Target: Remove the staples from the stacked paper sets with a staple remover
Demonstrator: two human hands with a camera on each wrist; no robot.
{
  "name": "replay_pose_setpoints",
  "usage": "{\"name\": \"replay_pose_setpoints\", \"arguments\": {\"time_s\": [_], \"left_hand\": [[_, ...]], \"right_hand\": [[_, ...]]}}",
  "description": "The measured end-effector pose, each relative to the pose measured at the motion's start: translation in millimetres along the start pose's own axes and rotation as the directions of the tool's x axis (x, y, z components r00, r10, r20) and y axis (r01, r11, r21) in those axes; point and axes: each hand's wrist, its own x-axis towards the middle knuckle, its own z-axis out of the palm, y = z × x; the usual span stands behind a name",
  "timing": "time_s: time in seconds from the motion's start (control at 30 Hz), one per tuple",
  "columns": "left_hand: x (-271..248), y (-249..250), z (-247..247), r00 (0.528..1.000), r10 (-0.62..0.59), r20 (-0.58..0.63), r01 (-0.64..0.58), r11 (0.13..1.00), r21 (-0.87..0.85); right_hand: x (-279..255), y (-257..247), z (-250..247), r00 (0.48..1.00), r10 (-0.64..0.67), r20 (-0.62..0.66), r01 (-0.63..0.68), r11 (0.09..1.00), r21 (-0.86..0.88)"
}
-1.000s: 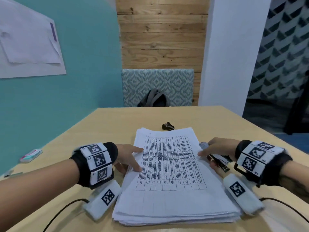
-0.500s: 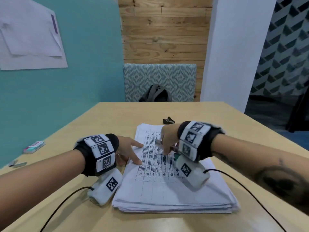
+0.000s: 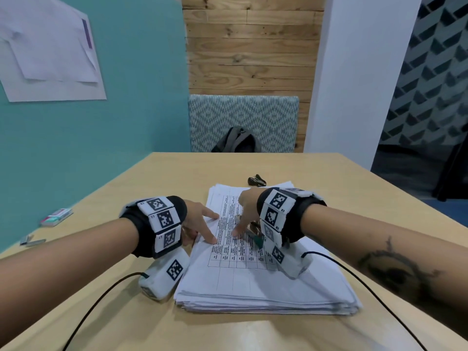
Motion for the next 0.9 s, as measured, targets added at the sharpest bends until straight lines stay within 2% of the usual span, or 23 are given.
{"name": "replay_pose_setpoints", "arguments": {"time_s": [0.07, 0.13, 0.2, 0.23, 0.3, 0.37, 0.4, 0.43, 0.5, 0.53, 0.6, 0.63, 0.67, 0.77, 0.8, 0.83, 0.9], "left_hand": [[-6, 2, 0, 1.0, -0.001, -0.013, 0.002, 0.998, 0.066], [-18, 5, -3, 0.999, -0.008, -0.032, 0.01, 0.996, 0.083], [-39, 9, -11, 0.998, 0.02, -0.061, -0.016, 0.998, 0.064], [-53, 11, -15, 0.99, 0.064, -0.124, -0.053, 0.994, 0.09], [-85, 12, -20, 0.929, 0.21, -0.303, -0.17, 0.973, 0.155], [-122, 12, -13, 0.82, 0.368, -0.439, -0.344, 0.929, 0.135], [-141, 11, -5, 0.762, 0.419, -0.494, -0.424, 0.899, 0.11], [-156, 8, 7, 0.707, 0.445, -0.549, -0.478, 0.874, 0.093], [-177, -1, 34, 0.637, 0.463, -0.617, -0.517, 0.849, 0.104], [-182, -5, 49, 0.632, 0.469, -0.618, -0.514, 0.85, 0.119], [-181, -11, 83, 0.667, 0.46, -0.586, -0.469, 0.871, 0.15], [-174, -13, 101, 0.692, 0.44, -0.572, -0.427, 0.889, 0.168], [-166, -15, 120, 0.724, 0.4, -0.563, -0.373, 0.912, 0.168], [-139, -16, 165, 0.771, 0.206, -0.603, -0.176, 0.978, 0.109], [-132, -17, 175, 0.769, 0.193, -0.609, -0.159, 0.981, 0.11], [-129, -17, 182, 0.758, 0.209, -0.618, -0.17, 0.978, 0.122], [-128, -18, 190, 0.68, 0.239, -0.694, -0.197, 0.97, 0.141]], "right_hand": [[-17, 6, -11, 0.999, 0.005, -0.054, -0.002, 0.999, 0.054], [-44, 19, -29, 0.984, -0.011, -0.178, 0.039, 0.987, 0.153], [-85, 37, -52, 0.95, 0.002, -0.312, 0.089, 0.957, 0.276], [-112, 45, -61, 0.918, 0.012, -0.397, 0.139, 0.927, 0.348], [-168, 61, -72, 0.815, 0.069, -0.575, 0.298, 0.801, 0.519], [-217, 75, -76, 0.652, 0.164, -0.74, 0.502, 0.638, 0.584], [-238, 80, -69, 0.578, 0.21, -0.789, 0.569, 0.589, 0.574], [-252, 83, -57, 0.531, 0.248, -0.81, 0.589, 0.58, 0.563], [-262, 87, -19, 0.451, 0.272, -0.85, 0.529, 0.685, 0.5], [-257, 84, 4, 0.481, 0.289, -0.828, 0.465, 0.716, 0.52], [-249, 58, 63, 0.618, 0.309, -0.723, 0.367, 0.7, 0.612], [-246, 43, 94, 0.653, 0.319, -0.687, 0.353, 0.675, 0.648], [-242, 31, 119, 0.641, 0.329, -0.694, 0.354, 0.675, 0.647], [-221, 13, 168, 0.478, 0.321, -0.818, 0.282, 0.826, 0.489], [-215, 11, 178, 0.432, 0.316, -0.845, 0.25, 0.858, 0.448], [-209, 9, 185, 0.378, 0.3, -0.876, 0.211, 0.893, 0.398], [-201, 8, 196, 0.25, 0.269, -0.93, 0.159, 0.936, 0.314]]}}
